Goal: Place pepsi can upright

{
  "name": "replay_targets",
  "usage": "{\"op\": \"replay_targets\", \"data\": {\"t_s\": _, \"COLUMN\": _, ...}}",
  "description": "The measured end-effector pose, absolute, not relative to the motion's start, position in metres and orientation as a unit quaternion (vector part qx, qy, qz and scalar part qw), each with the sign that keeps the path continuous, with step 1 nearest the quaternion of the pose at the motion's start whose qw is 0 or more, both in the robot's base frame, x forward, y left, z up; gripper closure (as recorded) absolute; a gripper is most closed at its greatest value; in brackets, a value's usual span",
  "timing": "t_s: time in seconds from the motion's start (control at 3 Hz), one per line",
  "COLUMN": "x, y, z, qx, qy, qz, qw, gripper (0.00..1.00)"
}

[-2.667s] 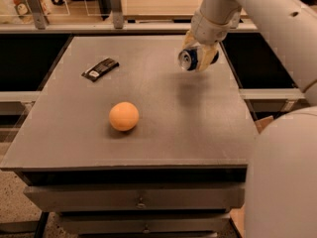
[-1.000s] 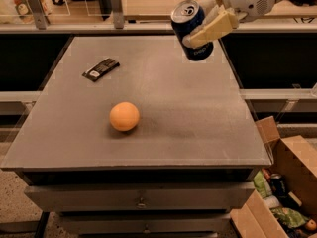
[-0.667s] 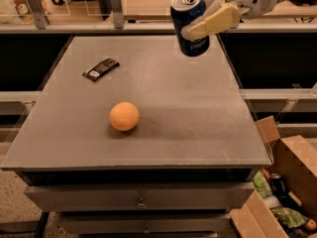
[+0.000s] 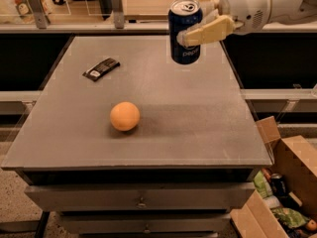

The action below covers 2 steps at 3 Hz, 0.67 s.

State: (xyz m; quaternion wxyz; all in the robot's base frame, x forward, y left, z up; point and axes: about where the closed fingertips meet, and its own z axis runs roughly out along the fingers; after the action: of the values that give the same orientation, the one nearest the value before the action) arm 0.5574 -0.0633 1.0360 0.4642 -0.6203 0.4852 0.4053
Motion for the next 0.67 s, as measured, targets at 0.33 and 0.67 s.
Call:
{"op": "replay_targets", "data": {"t_s": 0.33, "x": 0.566, "y": -0.059, "z": 1.009, "qx": -0.605, "qy": 0.479, "qz": 0.434, "qw": 0.465, "gripper": 1.0}}
{"op": "replay_targets", "data": {"t_s": 0.67, "x": 0.573, "y": -0.058, "z": 0.98, "qx": -0.592, "qy": 0.48, "qz": 0.454, "qw": 0.461, "gripper": 1.0}}
